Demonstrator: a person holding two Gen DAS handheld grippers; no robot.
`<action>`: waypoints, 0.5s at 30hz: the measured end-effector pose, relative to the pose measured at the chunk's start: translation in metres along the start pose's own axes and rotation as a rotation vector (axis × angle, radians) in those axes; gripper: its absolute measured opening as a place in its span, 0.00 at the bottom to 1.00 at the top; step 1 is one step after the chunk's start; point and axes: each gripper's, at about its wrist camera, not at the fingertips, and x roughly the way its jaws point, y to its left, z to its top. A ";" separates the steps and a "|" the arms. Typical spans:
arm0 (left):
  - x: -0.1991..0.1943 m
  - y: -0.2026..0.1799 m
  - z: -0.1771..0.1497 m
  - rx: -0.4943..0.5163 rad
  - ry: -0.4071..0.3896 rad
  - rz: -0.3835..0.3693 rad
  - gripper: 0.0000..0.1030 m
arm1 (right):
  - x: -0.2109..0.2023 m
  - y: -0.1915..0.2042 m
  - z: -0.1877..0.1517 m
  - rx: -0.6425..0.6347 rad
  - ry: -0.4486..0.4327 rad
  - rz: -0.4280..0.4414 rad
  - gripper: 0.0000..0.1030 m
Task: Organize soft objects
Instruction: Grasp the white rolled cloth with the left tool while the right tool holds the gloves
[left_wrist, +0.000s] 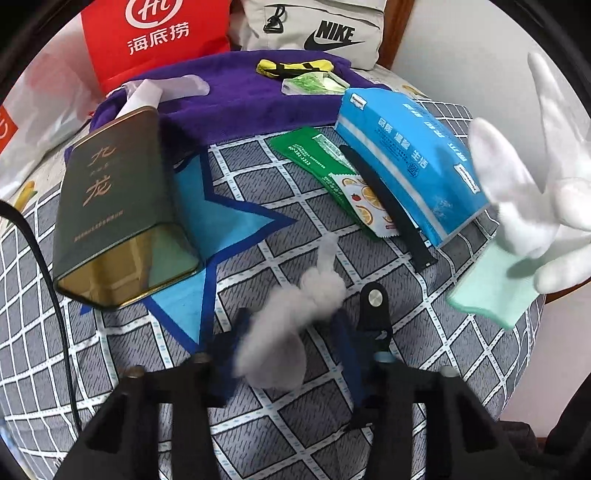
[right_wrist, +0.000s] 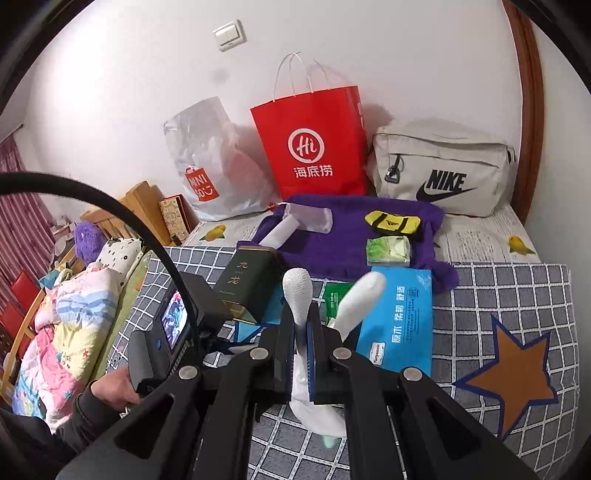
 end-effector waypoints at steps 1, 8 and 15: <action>0.001 -0.001 0.002 0.003 0.000 -0.001 0.22 | 0.001 -0.001 0.000 0.002 0.003 0.000 0.05; -0.005 -0.002 0.008 0.022 0.002 -0.039 0.08 | 0.003 -0.006 -0.001 0.013 0.007 -0.003 0.05; -0.006 -0.002 0.006 0.050 0.011 -0.031 0.08 | 0.005 -0.009 -0.008 0.029 0.020 -0.001 0.05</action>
